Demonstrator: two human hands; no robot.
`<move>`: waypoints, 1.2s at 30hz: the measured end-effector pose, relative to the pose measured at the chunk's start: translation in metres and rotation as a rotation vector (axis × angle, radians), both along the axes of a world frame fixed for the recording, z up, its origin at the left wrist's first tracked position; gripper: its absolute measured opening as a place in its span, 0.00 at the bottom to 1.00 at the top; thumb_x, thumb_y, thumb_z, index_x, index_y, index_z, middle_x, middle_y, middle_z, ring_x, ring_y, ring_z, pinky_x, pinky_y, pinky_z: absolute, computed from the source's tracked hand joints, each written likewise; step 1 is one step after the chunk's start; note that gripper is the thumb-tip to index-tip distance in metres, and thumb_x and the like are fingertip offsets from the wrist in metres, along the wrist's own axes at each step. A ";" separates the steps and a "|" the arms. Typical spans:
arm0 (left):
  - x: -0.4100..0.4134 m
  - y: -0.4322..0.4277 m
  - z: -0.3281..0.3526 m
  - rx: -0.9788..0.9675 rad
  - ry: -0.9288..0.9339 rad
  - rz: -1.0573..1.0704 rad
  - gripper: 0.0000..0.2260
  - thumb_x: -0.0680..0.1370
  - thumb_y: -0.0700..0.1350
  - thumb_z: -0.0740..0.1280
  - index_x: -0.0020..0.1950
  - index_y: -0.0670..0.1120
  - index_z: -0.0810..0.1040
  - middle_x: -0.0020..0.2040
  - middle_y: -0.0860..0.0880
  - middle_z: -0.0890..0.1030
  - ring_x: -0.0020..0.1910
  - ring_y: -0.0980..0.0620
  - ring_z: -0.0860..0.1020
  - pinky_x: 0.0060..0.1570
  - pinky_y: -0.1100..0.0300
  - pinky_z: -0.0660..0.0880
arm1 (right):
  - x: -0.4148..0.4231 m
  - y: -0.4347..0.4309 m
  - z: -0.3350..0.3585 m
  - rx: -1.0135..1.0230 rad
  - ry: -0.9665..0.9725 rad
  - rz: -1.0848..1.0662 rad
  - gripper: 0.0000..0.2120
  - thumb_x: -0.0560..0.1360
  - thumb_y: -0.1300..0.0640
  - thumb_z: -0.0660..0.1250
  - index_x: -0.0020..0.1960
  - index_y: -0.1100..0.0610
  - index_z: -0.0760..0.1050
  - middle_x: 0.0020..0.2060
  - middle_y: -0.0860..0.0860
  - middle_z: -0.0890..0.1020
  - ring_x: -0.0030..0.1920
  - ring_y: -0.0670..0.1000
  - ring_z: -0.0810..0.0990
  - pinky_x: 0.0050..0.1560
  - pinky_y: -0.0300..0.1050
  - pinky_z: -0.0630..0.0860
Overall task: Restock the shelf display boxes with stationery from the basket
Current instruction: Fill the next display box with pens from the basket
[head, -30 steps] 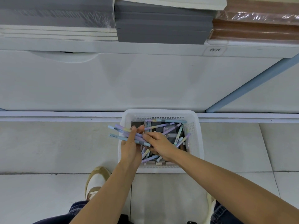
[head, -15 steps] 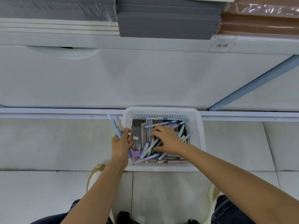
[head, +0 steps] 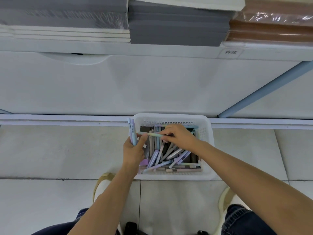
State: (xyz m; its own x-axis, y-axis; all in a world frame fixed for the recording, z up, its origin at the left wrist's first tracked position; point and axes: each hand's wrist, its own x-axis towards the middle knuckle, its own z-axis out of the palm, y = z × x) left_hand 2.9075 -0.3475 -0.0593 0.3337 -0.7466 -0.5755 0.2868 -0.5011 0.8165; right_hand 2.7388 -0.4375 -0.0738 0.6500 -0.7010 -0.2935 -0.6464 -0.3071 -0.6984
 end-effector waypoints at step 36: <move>0.008 -0.023 0.285 -0.664 -0.066 0.072 0.07 0.78 0.48 0.70 0.42 0.47 0.78 0.23 0.53 0.68 0.22 0.56 0.65 0.22 0.64 0.62 | -0.007 0.015 0.301 0.259 -0.818 -0.331 0.13 0.75 0.67 0.67 0.59 0.68 0.76 0.49 0.64 0.83 0.45 0.57 0.85 0.49 0.45 0.82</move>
State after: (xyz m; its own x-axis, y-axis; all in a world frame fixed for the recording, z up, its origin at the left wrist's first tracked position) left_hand 2.9151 -0.3710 0.2261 0.4148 -0.9096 0.0213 0.2394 0.1317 0.9619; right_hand 2.7314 -0.4229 0.2273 0.5023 -0.8647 -0.0045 0.0523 0.0356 -0.9980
